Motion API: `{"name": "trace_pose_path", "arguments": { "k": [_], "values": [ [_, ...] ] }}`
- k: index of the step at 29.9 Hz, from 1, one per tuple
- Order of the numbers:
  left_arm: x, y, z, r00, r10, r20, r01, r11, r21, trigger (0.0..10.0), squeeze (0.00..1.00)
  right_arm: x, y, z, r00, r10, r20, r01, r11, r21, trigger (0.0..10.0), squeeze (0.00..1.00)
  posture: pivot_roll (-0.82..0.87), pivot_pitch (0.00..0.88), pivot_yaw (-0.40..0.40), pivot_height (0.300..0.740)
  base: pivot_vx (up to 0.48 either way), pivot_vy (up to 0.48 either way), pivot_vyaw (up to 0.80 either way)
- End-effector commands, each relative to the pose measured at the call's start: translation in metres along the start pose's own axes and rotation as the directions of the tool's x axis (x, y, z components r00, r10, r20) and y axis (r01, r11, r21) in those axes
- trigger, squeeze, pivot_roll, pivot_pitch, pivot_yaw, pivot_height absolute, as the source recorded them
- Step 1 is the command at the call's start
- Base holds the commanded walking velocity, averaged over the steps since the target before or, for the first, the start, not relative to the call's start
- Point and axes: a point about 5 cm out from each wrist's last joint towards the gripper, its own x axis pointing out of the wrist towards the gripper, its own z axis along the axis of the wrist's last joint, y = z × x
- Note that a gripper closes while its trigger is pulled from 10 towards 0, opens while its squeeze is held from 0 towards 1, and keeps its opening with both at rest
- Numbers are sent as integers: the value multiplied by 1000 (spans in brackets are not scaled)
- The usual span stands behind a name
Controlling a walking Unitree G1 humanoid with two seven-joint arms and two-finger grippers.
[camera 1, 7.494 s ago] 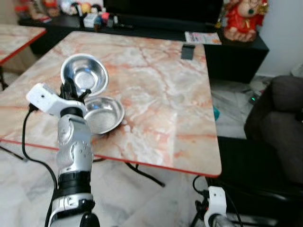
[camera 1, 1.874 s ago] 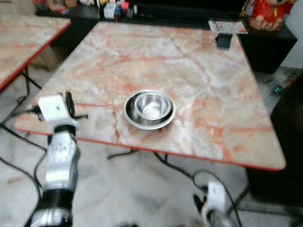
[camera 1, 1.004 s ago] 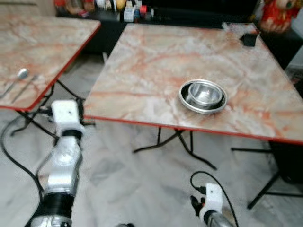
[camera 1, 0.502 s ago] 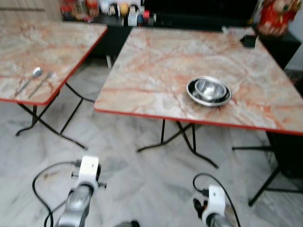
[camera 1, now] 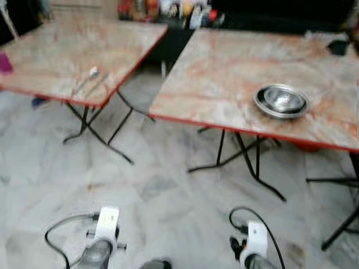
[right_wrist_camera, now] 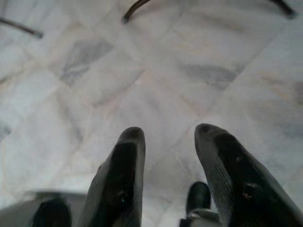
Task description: Setting the table
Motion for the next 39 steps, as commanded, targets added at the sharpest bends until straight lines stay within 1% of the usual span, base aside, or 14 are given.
{"name": "trace_pose_path", "arguments": {
  "k": [1,3,6,10,12,18,24,25,27,30,34,39],
  "values": [
    [1,4,0,1000,14,-11,-14,1000,-5,10000,0,-1,0,-6,1000,-11,-19,11,1000,26,10000,0,47,117,-1,740,0,326,0],
    [1,4,-1,1000,17,-20,-18,1000,-14,10000,0,-1,-1,-7,1000,-18,-25,19,999,32,10000,0,48,121,0,740,0,326,0],
    [1,2,-1,1000,-2,-30,2,1000,17,10000,0,-1,-1,-8,999,-19,-27,19,999,33,10000,0,51,124,-1,740,0,325,-333],
    [1,1,-2,999,-2,-39,3,1000,11,10000,0,-1,-2,-7,999,-29,-22,29,999,21,10000,0,49,126,1,740,0,336,-238],
    [2,1,-2,999,-9,-43,9,1000,10,10000,0,-1,-5,-4,999,-54,-8,54,998,26,10000,0,47,121,1,740,0,347,0],
    [2,0,-1,999,-16,-50,18,999,41,10000,0,-1,-3,-4,999,-34,-10,34,999,19,10000,0,50,108,5,740,0,341,0],
    [2,-4,-5,996,-42,-81,46,998,47,10000,0,-1,0,-5,1000,-23,-15,24,1000,16,10000,0,47,90,9,740,0,0,0],
    [1,-5,-6,995,-52,-80,56,998,38,10000,0,-1,0,-6,1000,-22,-19,22,1000,12,10000,0,48,82,9,740,0,0,0],
    [1,-6,-9,994,-49,-103,56,996,63,10000,0,-1,0,-6,1000,-23,-19,23,1000,8,10000,0,44,78,11,740,0,0,0],
    [0,-7,-11,993,-48,-105,53,998,37,10000,0,-1,-1,-6,999,-27,-19,27,1000,5,10000,0,43,70,11,740,0,0,0],
    [0,-7,-12,992,-49,-116,54,998,43,10000,0,-1,-2,-4,1000,-27,-12,27,1000,6,10000,0,37,52,12,740,279,0,0],
    [0,-7,-13,992,-48,-120,53,998,39,10000,0,-1,-2,-4,1000,-27,-11,27,1000,7,10000,0,37,52,12,740,300,0,0]
  ]
}}
